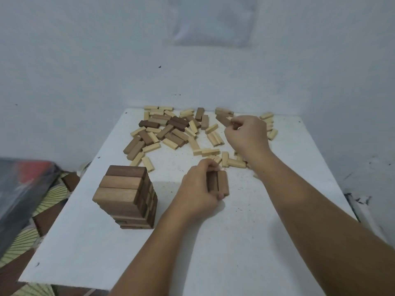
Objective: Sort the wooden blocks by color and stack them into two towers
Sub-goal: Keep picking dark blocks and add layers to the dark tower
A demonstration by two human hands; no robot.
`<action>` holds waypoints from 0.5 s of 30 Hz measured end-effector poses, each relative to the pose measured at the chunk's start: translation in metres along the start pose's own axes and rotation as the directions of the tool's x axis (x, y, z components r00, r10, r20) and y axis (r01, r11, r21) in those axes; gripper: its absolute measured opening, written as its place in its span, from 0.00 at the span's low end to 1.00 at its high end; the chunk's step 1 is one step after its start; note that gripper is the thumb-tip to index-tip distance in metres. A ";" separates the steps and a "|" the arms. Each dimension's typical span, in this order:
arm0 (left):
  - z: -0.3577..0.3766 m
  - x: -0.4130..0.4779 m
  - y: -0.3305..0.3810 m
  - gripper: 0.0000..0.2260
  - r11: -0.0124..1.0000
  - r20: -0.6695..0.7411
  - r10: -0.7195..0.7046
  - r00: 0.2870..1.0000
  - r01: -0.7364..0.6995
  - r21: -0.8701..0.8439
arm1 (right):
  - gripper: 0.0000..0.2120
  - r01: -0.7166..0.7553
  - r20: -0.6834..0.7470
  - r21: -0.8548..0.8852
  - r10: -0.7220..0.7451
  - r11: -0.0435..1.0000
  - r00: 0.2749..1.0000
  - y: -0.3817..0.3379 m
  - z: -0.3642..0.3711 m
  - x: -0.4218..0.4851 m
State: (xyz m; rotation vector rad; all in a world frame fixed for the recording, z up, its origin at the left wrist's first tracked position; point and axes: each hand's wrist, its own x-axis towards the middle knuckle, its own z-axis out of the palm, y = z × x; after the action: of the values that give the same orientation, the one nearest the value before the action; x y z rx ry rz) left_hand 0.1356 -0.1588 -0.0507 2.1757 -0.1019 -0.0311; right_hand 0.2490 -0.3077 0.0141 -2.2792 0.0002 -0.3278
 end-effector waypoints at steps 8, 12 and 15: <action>0.000 -0.037 0.005 0.31 0.994 0.035 -0.015 0.999 0.011 0.109 | 0.13 -0.190 0.085 -0.091 0.198 0.978 0.977 0.022 -0.063 -0.151; 0.004 -0.073 0.008 0.32 0.992 0.060 0.003 0.998 -0.011 0.122 | 0.17 -0.144 0.136 -0.205 0.174 0.968 0.975 0.023 -0.059 -0.194; 0.003 -0.096 0.012 0.32 0.993 0.062 0.025 0.998 -0.032 0.112 | 0.05 -0.101 0.165 -0.229 0.141 0.968 0.976 0.016 -0.056 -0.216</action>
State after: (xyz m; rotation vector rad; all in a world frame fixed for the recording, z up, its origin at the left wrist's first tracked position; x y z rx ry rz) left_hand 0.0392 -0.1604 -0.0441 2.2862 -0.1732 -0.0764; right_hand 0.0287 -0.3368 -0.0123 -2.5078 0.0876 -0.0579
